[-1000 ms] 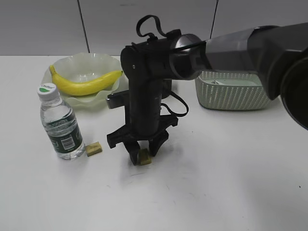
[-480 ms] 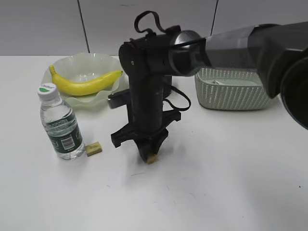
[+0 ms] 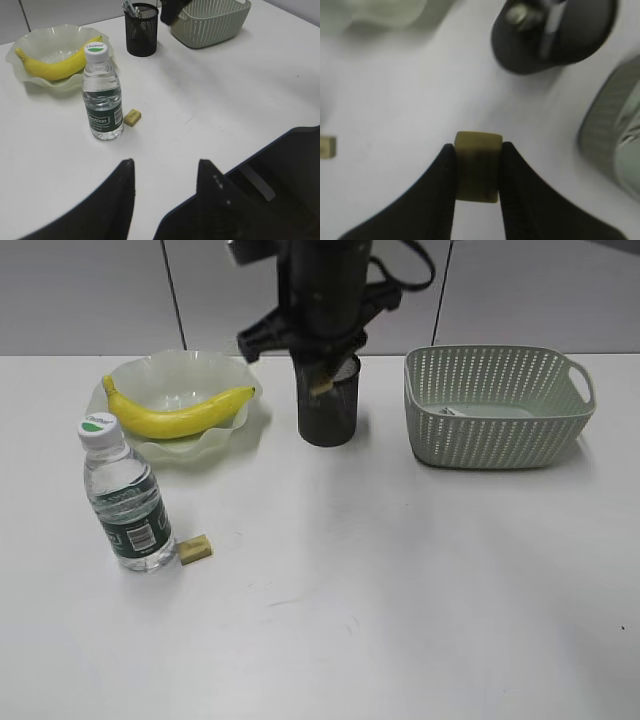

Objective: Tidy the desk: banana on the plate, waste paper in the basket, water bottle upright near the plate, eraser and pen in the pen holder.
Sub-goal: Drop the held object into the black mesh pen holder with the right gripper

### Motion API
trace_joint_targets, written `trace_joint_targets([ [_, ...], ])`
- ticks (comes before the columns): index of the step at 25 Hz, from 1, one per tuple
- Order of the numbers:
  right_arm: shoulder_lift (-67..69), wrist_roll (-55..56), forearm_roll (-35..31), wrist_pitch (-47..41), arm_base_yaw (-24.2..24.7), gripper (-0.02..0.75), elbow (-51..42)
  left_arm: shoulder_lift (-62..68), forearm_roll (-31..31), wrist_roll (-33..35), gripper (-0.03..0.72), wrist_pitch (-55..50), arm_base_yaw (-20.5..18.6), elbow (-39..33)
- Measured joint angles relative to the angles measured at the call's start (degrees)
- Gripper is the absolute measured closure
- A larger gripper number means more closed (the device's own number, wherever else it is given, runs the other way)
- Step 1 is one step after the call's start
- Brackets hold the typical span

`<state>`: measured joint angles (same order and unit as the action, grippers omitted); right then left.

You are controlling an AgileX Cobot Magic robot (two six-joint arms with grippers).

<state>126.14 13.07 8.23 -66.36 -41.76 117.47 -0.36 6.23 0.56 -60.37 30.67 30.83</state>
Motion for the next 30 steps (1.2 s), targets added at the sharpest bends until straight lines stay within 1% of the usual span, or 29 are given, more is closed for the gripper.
trace_joint_targets([
  [3,0.00,0.57,0.40,2.96,3.74,0.524,3.88,0.00,0.00,0.00,0.379,0.00,0.00,0.00],
  [8,0.21,0.84,-6.49,10.74,11.06,0.524,4.87,0.00,0.00,0.00,0.379,0.00,0.00,0.00],
  [11,1.44,0.57,-8.23,14.93,13.70,0.524,4.92,0.00,0.00,0.00,0.379,0.00,0.00,0.00],
  [15,4.23,-1.87,-9.00,18.92,14.10,0.524,4.92,0.00,0.00,0.00,0.379,0.00,0.00,0.00],
  [25,10.48,-2.66,-10.47,25.78,14.05,0.524,4.92,0.00,-0.11,0.00,0.379,0.00,0.00,0.00],
  [30,11.82,-2.66,-10.53,26.21,14.05,0.524,4.92,0.00,-0.11,0.00,0.379,0.00,0.00,0.00],
])
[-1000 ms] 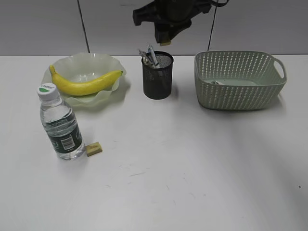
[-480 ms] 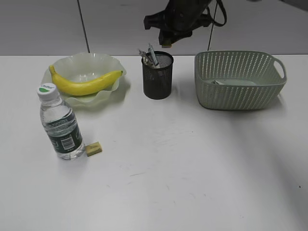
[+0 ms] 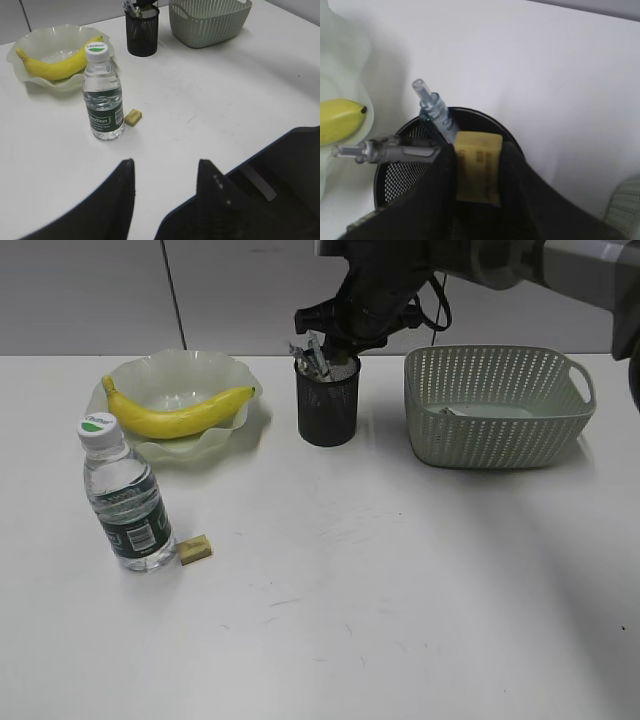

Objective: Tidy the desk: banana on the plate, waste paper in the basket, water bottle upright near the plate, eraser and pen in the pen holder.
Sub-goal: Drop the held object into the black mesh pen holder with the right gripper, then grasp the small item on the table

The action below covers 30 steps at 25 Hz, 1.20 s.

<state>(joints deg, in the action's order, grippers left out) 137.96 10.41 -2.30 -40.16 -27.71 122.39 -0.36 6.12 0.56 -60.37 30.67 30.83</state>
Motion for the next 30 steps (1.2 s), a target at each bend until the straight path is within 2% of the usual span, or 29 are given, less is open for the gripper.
trace_joint_targets([
  [2,0.00,0.00,-0.50,0.06,0.00,0.480,0.00,0.00,0.00,0.00,0.379,0.00,0.00,0.00],
  [7,-0.23,-0.48,-3.23,-2.03,0.00,0.275,0.00,0.00,0.00,0.00,0.379,0.00,0.00,0.00],
  [10,-1.05,-1.92,-3.54,-5.26,0.00,0.221,0.00,0.00,0.00,0.00,0.379,0.00,0.00,0.00],
  [20,-11.21,-4.12,5.33,-20.71,0.00,0.205,0.00,0.00,0.00,0.00,0.379,0.00,0.00,0.00],
  [24,-15.63,-7.23,5.71,-28.06,0.00,0.205,0.00,0.00,-0.05,0.00,0.379,0.00,0.00,0.00],
  [30,-25.39,-11.71,1.23,-29.01,-0.19,0.205,-4.60,0.00,-0.05,0.00,0.379,0.00,0.00,0.00],
])
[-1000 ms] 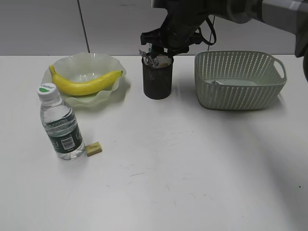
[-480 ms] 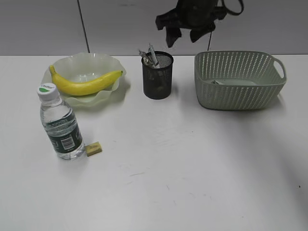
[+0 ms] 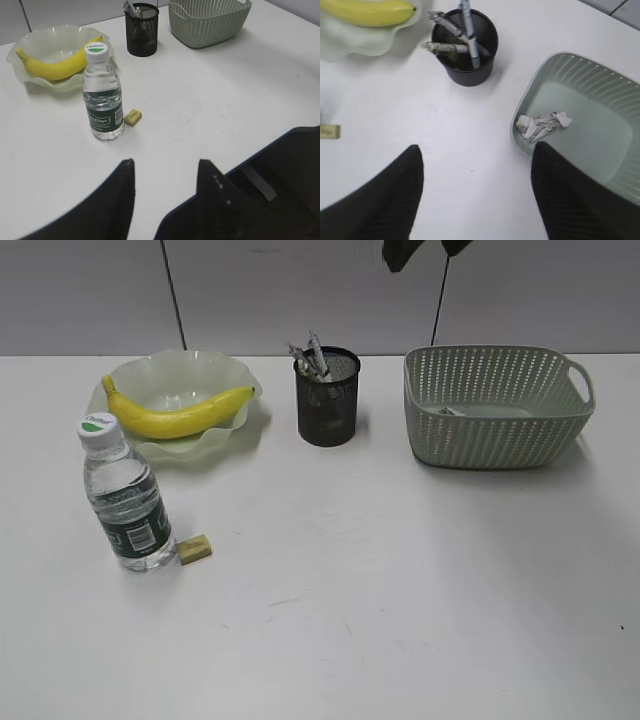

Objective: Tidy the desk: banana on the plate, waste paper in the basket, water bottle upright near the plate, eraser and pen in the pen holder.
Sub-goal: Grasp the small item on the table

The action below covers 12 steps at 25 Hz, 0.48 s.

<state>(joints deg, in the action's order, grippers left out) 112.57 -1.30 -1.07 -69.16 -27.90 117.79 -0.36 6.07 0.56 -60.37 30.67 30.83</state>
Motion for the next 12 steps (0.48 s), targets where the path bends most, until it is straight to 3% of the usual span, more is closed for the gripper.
trace_joint_targets([
  [5,-12.00,-2.68,-2.62,-0.05,-0.45,0.205,-10.28,0.00,0.00,0.00,0.379,0.00,0.00,0.00],
  [12,-32.55,-4.57,-2.68,-0.10,-0.45,0.209,-32.16,0.00,0.00,0.00,0.379,0.00,0.00,0.00],
])
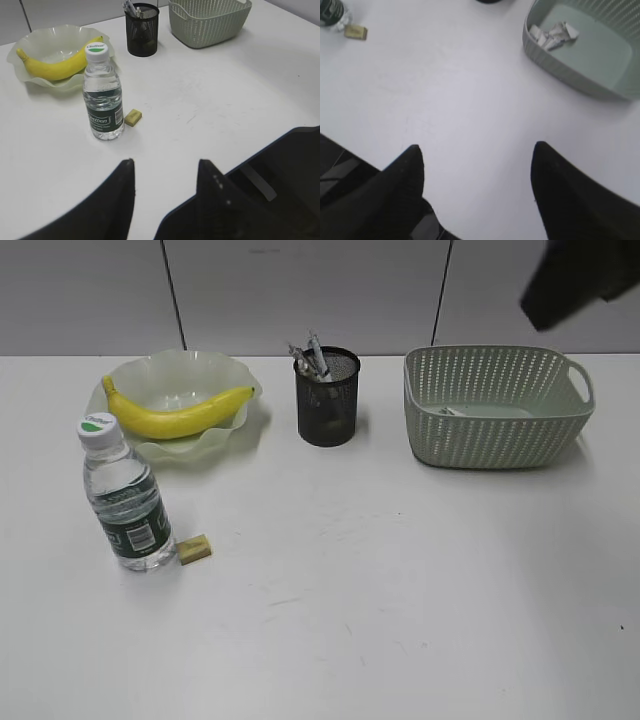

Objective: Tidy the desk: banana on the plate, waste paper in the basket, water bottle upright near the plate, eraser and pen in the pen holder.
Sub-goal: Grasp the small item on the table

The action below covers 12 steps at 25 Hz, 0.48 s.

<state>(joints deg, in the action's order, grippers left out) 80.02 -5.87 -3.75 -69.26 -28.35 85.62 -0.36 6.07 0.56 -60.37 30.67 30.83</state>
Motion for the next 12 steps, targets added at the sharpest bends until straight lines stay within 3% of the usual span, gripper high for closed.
trace_joint_targets([
  [12,-39.15,-0.52,0.00,0.60,0.00,0.239,-35.08,0.00,0.00,0.00,0.379,0.00,0.00,0.00],
])
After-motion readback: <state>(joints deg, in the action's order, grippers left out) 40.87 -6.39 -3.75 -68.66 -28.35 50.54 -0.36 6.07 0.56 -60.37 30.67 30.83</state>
